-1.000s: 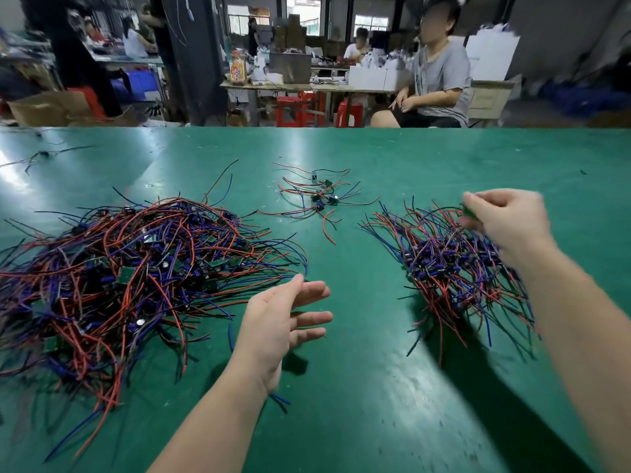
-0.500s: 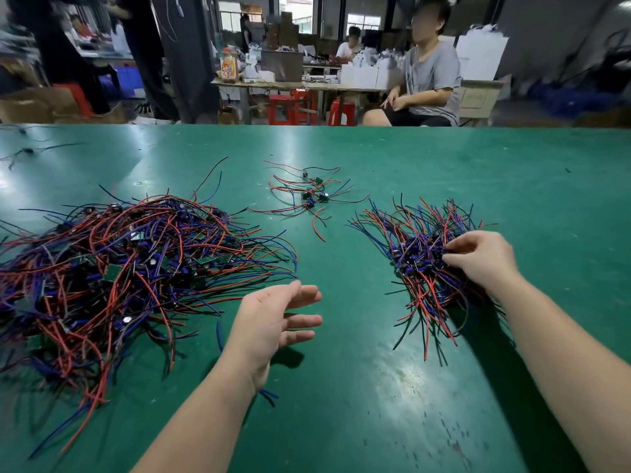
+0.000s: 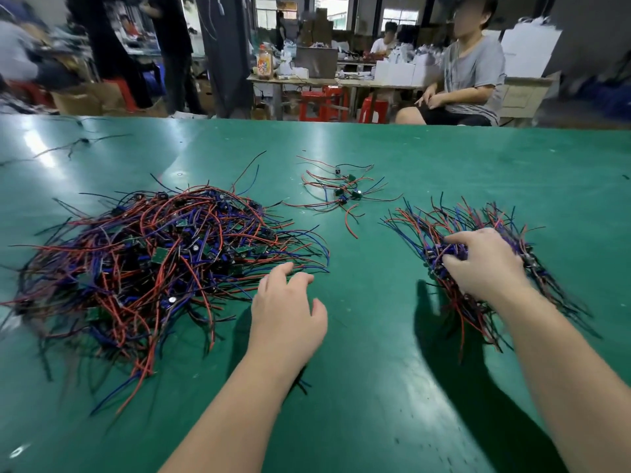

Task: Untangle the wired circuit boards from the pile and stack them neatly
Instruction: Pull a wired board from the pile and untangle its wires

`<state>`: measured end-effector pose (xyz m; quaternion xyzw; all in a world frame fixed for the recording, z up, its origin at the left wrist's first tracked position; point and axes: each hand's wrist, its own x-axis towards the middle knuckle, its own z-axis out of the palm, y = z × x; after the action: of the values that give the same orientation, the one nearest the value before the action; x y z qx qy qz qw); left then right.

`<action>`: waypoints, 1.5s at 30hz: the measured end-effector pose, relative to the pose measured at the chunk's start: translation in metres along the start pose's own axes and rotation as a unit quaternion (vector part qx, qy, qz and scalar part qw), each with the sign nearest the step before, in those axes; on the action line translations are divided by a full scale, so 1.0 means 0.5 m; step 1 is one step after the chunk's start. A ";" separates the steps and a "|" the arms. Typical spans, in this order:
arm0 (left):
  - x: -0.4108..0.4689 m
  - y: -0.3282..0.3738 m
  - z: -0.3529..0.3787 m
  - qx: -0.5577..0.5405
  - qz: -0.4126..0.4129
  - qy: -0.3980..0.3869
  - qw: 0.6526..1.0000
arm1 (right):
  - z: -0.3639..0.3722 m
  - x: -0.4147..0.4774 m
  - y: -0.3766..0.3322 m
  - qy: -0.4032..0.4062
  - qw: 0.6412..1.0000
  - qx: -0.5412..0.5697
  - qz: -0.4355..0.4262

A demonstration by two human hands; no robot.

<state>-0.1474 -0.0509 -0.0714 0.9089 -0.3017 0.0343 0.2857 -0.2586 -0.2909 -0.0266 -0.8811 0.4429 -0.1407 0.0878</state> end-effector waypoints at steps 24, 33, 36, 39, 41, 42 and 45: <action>0.047 -0.107 -0.092 0.074 -0.177 0.080 0.978 | 0.099 -0.181 -0.142 -0.051 0.901 0.347 -0.257; 0.039 -0.067 -0.092 -0.073 0.004 0.232 0.970 | 0.086 -0.175 -0.136 -0.067 0.893 0.398 -0.198; 0.024 -0.032 -0.089 -0.101 0.124 0.277 0.947 | 0.090 -0.172 -0.139 -0.118 0.885 0.419 -0.166; 0.000 0.002 -0.077 -0.145 0.232 0.280 0.920 | 0.093 -0.168 -0.147 -0.190 0.842 0.497 -0.091; -0.017 0.021 -0.063 -0.178 0.279 0.245 0.911 | 0.087 -0.163 -0.155 -0.281 0.735 0.616 0.024; -0.024 0.029 -0.057 -0.196 0.295 0.221 0.909 | 0.082 -0.160 -0.156 -0.320 0.679 0.657 0.067; -0.039 0.045 -0.040 -0.248 0.328 0.153 0.899 | 0.071 -0.146 -0.146 -0.353 0.571 0.734 0.102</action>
<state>-0.1739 -0.0446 -0.0478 0.6416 -0.5340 0.1886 0.5173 -0.2332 -0.1879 -0.0522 -0.4434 0.2086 -0.0859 0.8675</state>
